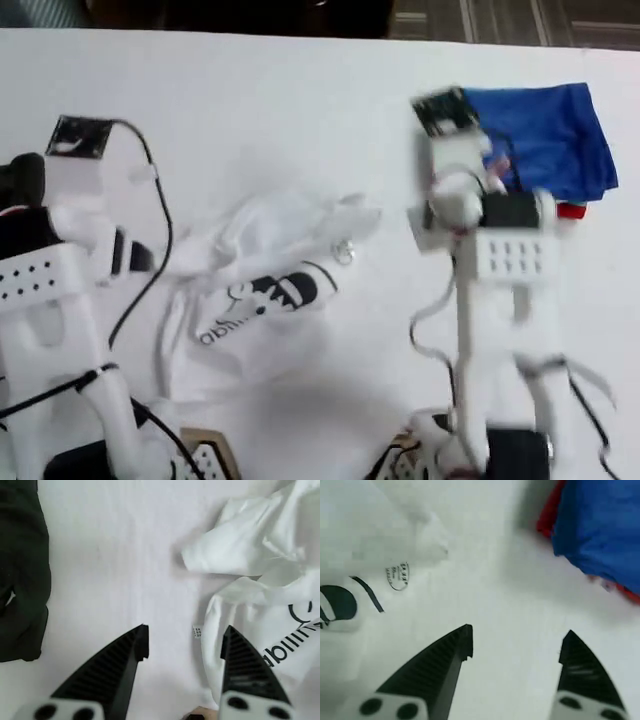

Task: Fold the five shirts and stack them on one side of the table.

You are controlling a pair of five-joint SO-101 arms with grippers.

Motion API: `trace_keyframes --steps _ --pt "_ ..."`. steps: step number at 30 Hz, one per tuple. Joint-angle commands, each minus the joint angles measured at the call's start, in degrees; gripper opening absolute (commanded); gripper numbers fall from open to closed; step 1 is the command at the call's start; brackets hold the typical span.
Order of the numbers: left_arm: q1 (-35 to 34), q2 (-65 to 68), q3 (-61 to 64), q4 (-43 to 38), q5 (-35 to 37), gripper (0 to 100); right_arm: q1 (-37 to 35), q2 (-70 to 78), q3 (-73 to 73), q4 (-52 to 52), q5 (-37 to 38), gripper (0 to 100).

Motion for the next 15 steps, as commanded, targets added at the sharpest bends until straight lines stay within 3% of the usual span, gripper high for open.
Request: trace_keyframes --steps 1,8,15 --pt "-0.9 -1.3 2.9 -2.7 0.2 25 -6.0 12.4 -17.4 3.3 -3.4 27.5" --pt "-1.0 -1.3 6.9 -4.0 0.2 25 -16.1 35.4 -35.6 3.6 -7.7 27.3" --pt "-1.0 -1.3 6.9 -4.0 0.2 25 -21.1 56.5 -53.5 4.1 -7.5 27.5"
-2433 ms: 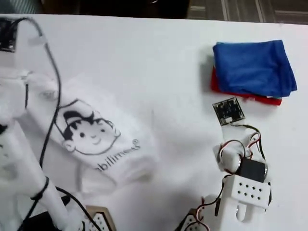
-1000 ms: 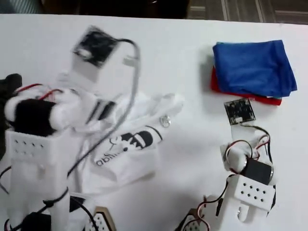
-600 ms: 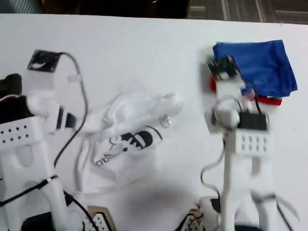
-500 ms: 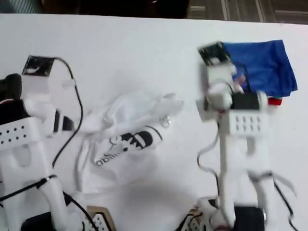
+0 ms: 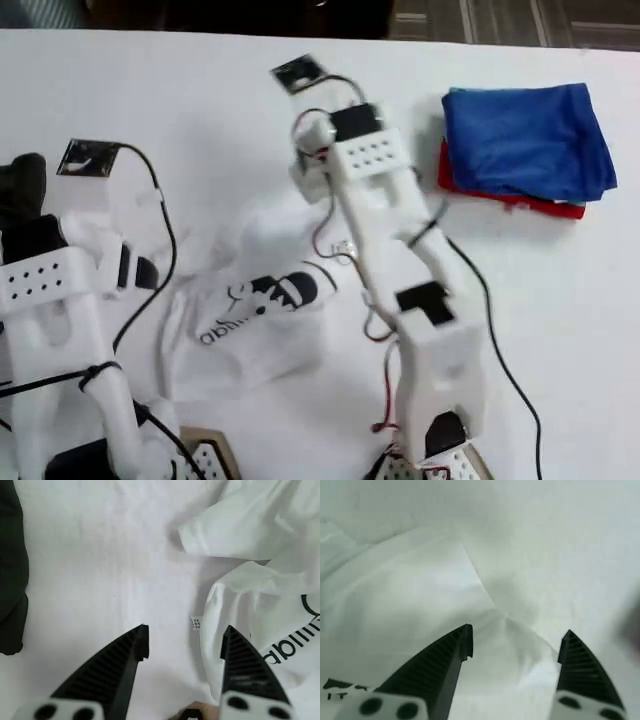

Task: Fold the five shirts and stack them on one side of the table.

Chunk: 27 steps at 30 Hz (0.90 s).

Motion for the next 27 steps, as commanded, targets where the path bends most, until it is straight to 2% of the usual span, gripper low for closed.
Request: trace_keyframes --steps 1,7,19,21,24,26,27 --pt "-0.3 -1.3 -0.1 -1.1 0.2 25 -2.2 8.1 -10.3 0.8 0.0 27.5" --pt "-0.3 -1.3 -0.1 -1.1 0.2 25 -5.6 19.4 -24.0 0.9 2.1 27.5" --pt "-0.3 -1.3 -0.1 -1.1 0.2 25 -6.7 36.2 -37.0 0.1 2.9 26.6" --pt "-0.4 -1.3 -0.2 -1.0 0.2 25 -7.0 37.5 -38.5 1.0 2.9 20.0" --pt "-0.4 -1.3 -0.1 -1.1 0.2 25 -7.2 38.1 -40.8 2.2 2.9 0.1" --pt "-0.4 -1.3 -0.1 -1.1 0.2 25 -6.8 37.7 -41.1 2.3 2.9 4.5" --pt "-0.4 -1.3 -0.2 -1.1 0.2 25 -6.5 37.6 -41.8 2.7 2.9 2.5"
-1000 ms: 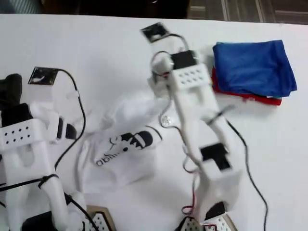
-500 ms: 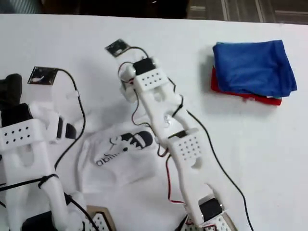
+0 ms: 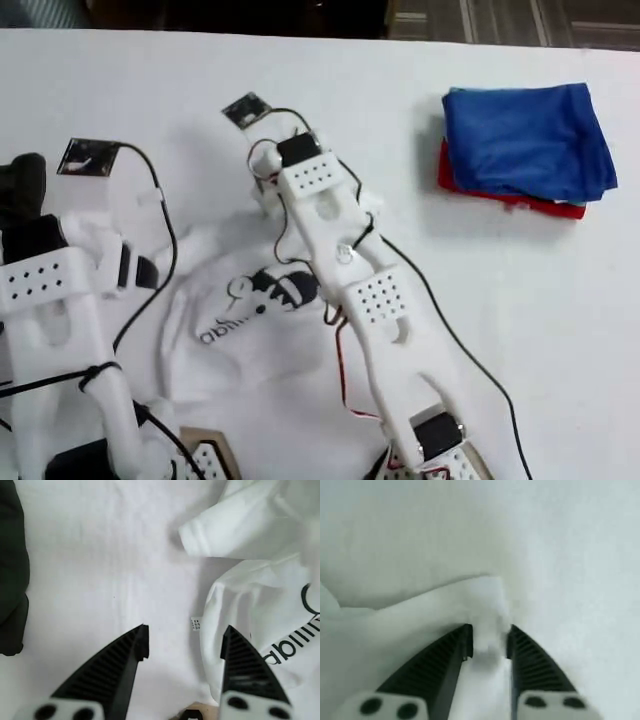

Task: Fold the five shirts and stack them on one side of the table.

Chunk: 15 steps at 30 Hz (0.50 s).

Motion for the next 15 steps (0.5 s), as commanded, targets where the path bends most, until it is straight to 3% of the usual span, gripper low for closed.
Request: trace_keyframes --steps 1,9,15 --pt "-0.4 -1.3 -0.3 -1.0 0.2 25 0.2 -0.5 -3.2 1.6 0.4 1.2" --pt "-0.4 -1.3 -0.2 -1.0 0.3 25 6.3 -0.5 -22.4 12.9 0.4 1.9" --pt "-0.4 -1.3 -0.2 -1.0 0.4 25 10.9 -6.6 -19.3 13.9 0.4 1.9"
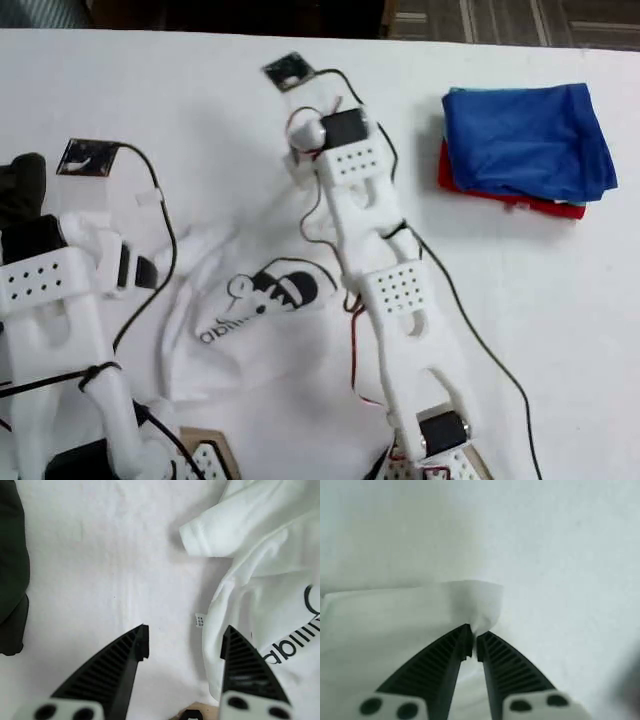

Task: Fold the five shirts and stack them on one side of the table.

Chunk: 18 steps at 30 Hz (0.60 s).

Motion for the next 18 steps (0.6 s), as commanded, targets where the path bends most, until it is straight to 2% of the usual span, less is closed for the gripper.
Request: trace_keyframes --steps 1,5,8,13,18 --pt "-0.4 -1.3 -0.2 -0.9 0.4 25 3.1 -8.2 0.1 1.3 0.4 1.9" --pt "-0.4 -1.3 -0.7 -0.9 0.7 25 6.5 -17.6 4.2 1.5 0.4 1.9" --pt "-0.3 -1.3 -0.7 -0.9 0.7 25 9.2 -29.2 14.3 1.5 0.4 1.9" --pt "0.1 -1.2 -1.2 -0.9 0.7 25 12.1 -52.2 45.1 1.4 0.4 1.9" --pt "0.1 -0.9 -7.7 -0.8 0.8 25 14.5 -72.0 74.1 0.2 2.1 1.9"
